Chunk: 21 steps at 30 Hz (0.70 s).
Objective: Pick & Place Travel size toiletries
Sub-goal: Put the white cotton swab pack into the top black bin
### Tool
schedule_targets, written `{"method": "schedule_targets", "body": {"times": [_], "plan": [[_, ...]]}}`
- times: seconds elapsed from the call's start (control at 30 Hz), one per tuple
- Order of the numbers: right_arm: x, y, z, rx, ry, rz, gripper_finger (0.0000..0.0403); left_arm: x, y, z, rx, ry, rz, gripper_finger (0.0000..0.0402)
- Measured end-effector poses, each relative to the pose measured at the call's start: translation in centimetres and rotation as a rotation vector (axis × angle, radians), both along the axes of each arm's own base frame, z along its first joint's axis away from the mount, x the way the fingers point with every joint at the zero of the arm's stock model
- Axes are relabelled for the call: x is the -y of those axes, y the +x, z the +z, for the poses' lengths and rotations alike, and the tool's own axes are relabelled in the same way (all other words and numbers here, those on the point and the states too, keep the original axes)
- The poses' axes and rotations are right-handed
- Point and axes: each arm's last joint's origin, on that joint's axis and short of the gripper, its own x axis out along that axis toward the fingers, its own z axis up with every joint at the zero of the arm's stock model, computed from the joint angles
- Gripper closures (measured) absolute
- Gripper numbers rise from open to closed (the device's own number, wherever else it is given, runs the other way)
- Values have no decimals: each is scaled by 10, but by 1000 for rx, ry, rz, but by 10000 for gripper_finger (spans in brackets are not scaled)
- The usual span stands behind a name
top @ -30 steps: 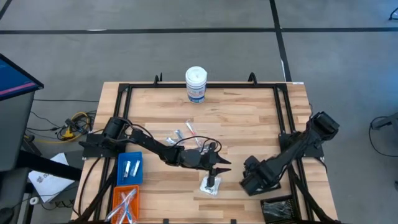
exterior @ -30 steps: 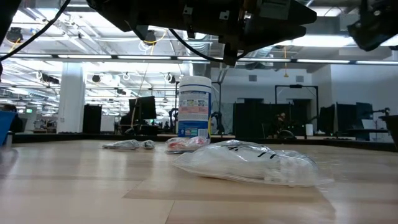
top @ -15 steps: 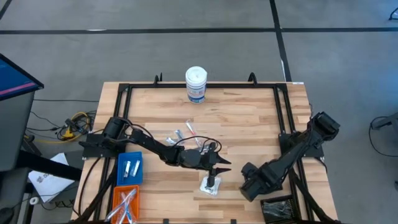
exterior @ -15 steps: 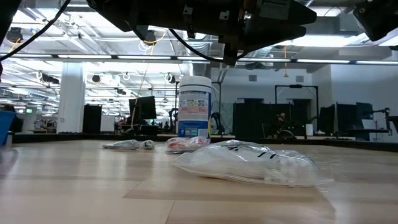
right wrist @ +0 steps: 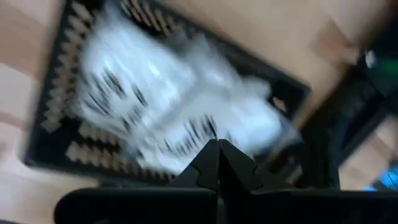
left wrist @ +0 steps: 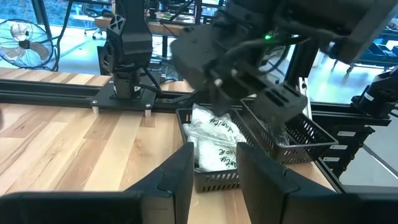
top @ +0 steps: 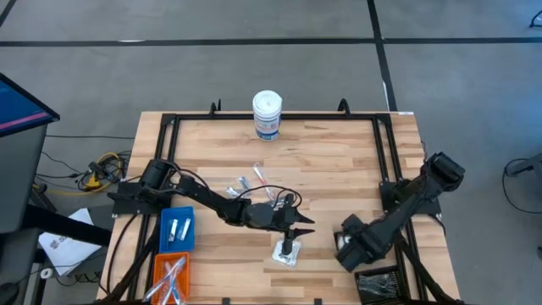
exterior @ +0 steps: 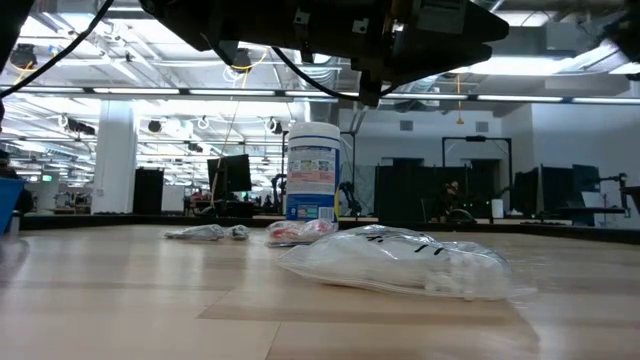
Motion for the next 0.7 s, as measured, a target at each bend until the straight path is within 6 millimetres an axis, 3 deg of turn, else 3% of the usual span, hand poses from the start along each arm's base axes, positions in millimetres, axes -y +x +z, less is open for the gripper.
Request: {"method": "schedule_targets", "body": {"times": [0.3,0.53,0.7], "plan": [[-7,6,-13,-26,32,35,403,0,0,0,0,0,0,287],[-3,6,-44,-196,65,58,403,2,-1,0,1,7,-6,287],[-6,10,-49,-156,83,81,403,4,-1,0,3,25,-13,287]]}}
